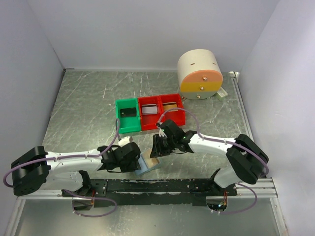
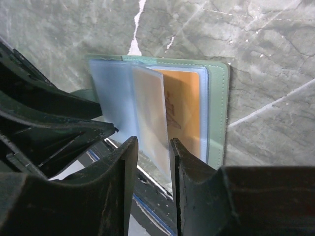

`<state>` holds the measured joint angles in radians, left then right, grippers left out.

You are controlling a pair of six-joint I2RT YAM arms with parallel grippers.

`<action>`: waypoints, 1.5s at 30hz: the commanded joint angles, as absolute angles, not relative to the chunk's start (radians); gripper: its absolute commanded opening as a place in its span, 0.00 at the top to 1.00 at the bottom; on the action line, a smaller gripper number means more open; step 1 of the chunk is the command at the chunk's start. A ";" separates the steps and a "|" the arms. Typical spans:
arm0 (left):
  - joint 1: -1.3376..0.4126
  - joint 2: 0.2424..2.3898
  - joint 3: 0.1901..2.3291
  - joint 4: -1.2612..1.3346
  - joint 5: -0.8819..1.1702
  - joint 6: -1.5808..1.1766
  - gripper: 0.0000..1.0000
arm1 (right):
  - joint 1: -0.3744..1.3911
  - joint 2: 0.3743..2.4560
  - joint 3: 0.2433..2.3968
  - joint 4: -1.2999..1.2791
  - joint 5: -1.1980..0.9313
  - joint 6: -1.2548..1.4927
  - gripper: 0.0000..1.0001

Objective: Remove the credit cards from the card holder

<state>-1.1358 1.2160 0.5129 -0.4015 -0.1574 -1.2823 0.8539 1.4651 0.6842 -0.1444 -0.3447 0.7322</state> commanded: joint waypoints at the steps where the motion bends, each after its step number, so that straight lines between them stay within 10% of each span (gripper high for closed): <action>1: -1.135 1.262 0.483 -0.409 -0.168 -1.266 0.50 | 0.863 1.426 0.697 -0.149 -0.363 0.729 0.68; 31: -1.136 0.873 0.494 -0.768 -0.313 -1.434 0.44 | 0.963 1.629 0.781 0.132 -0.662 0.811 0.63; 45: -1.137 0.914 0.521 -0.505 -0.221 -1.262 0.44 | 0.951 1.534 0.722 -0.037 -0.317 0.826 0.68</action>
